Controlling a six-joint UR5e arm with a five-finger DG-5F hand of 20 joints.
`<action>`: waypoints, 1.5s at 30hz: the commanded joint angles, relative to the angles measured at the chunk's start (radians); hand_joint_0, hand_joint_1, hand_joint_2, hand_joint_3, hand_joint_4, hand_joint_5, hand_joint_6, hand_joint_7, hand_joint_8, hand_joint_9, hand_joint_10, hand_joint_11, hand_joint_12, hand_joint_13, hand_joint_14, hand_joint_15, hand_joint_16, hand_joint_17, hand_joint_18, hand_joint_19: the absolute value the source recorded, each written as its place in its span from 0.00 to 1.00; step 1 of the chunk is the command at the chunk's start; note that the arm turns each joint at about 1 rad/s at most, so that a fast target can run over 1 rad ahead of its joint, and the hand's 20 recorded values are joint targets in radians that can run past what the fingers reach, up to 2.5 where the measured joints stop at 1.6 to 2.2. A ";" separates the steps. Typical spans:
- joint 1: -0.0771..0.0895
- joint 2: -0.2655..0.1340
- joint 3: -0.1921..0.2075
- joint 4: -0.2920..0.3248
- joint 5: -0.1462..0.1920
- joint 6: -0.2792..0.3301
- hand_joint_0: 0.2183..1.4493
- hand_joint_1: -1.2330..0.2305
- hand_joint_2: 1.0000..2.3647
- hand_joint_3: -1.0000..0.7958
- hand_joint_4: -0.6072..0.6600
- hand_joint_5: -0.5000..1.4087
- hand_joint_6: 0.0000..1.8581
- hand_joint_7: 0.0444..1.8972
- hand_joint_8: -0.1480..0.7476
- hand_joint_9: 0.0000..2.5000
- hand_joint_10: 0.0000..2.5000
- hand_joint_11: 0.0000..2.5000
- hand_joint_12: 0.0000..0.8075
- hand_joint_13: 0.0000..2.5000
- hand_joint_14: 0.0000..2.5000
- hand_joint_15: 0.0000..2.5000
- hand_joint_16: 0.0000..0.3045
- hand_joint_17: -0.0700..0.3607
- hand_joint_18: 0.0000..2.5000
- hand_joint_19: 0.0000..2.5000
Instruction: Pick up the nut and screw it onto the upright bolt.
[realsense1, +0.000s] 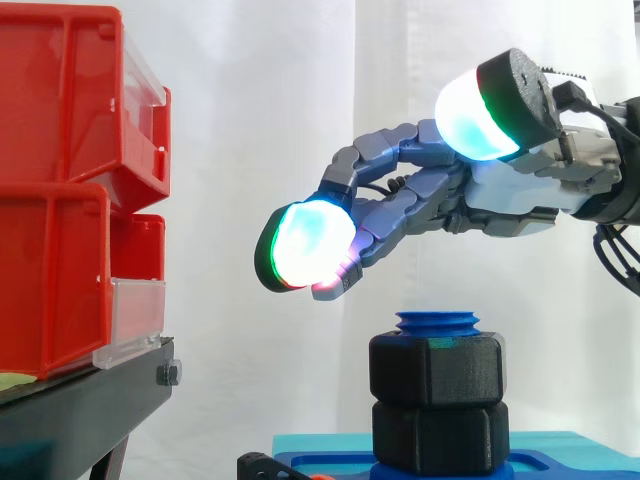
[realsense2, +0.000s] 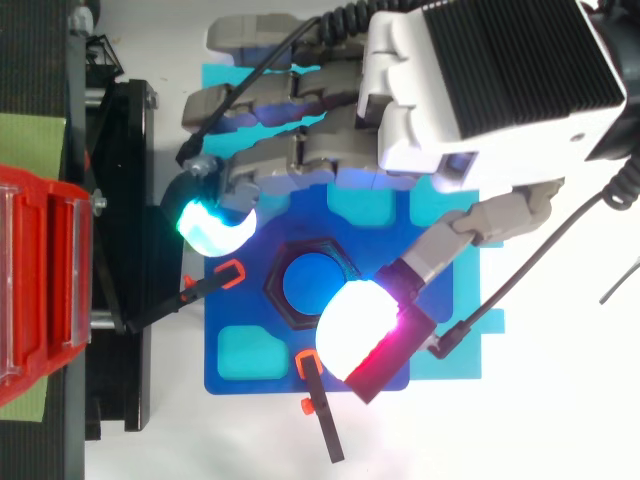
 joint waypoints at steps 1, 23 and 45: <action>0.015 0.000 -0.018 -0.003 0.019 0.003 0.22 0.74 0.00 0.28 0.66 0.19 0.27 0.37 0.42 0.22 0.00 0.00 0.38 0.09 0.00 0.00 0.12 0.35 0.00 0.00; 0.012 0.000 -0.062 0.003 0.019 0.001 0.23 0.74 0.00 0.28 0.66 0.19 0.27 0.40 0.43 0.21 0.00 0.00 0.38 0.10 0.00 0.00 0.12 0.35 0.00 0.00; -0.017 0.000 -0.062 -0.006 0.013 0.003 0.24 0.67 0.00 0.28 0.66 0.22 0.27 0.64 0.44 0.25 0.00 0.00 0.36 0.12 0.00 0.00 0.11 0.33 0.00 0.00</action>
